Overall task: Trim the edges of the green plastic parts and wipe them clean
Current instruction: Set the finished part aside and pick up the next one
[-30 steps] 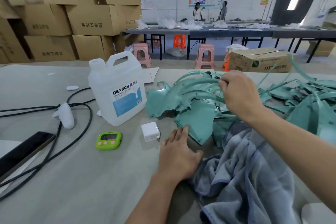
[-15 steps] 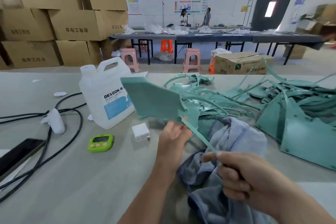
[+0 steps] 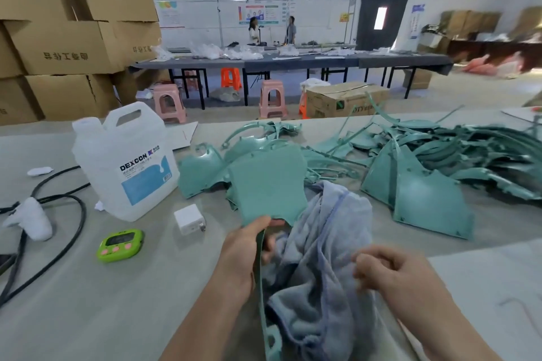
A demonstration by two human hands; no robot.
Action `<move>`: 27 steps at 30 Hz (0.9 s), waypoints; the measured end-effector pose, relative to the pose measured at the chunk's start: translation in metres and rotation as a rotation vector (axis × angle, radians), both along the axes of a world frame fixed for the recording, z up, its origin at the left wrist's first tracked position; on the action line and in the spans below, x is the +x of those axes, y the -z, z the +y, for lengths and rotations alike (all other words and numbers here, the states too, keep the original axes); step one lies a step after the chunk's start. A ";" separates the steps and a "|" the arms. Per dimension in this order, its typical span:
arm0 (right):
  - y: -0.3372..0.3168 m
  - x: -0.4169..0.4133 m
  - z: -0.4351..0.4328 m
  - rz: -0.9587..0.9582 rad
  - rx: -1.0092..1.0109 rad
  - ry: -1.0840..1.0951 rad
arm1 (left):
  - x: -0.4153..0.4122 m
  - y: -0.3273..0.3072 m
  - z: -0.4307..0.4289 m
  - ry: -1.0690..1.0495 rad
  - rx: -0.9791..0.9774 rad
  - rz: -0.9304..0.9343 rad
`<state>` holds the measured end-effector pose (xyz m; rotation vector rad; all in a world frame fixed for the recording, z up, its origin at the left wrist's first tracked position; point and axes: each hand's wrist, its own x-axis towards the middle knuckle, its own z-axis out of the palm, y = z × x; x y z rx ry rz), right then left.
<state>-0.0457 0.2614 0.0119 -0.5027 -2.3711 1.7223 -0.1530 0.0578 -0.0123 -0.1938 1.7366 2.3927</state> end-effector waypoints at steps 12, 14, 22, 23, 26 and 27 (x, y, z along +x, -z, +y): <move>0.017 -0.067 -0.045 0.181 1.315 -0.606 | -0.006 -0.004 -0.022 0.031 0.205 0.056; 0.017 -0.102 -0.041 0.224 1.373 -0.412 | -0.006 -0.005 -0.023 0.019 0.229 0.069; 0.025 -0.163 -0.059 0.160 1.202 -0.387 | -0.009 -0.006 -0.022 0.032 0.217 0.090; 0.024 -0.159 -0.059 0.208 1.164 -0.436 | -0.010 -0.005 -0.022 0.025 0.233 0.088; 0.018 -0.128 -0.046 0.527 0.655 -0.273 | -0.015 -0.002 -0.024 -0.019 0.228 0.054; 0.019 -0.114 -0.036 0.616 0.569 -0.120 | -0.016 0.000 -0.025 -0.019 0.193 0.046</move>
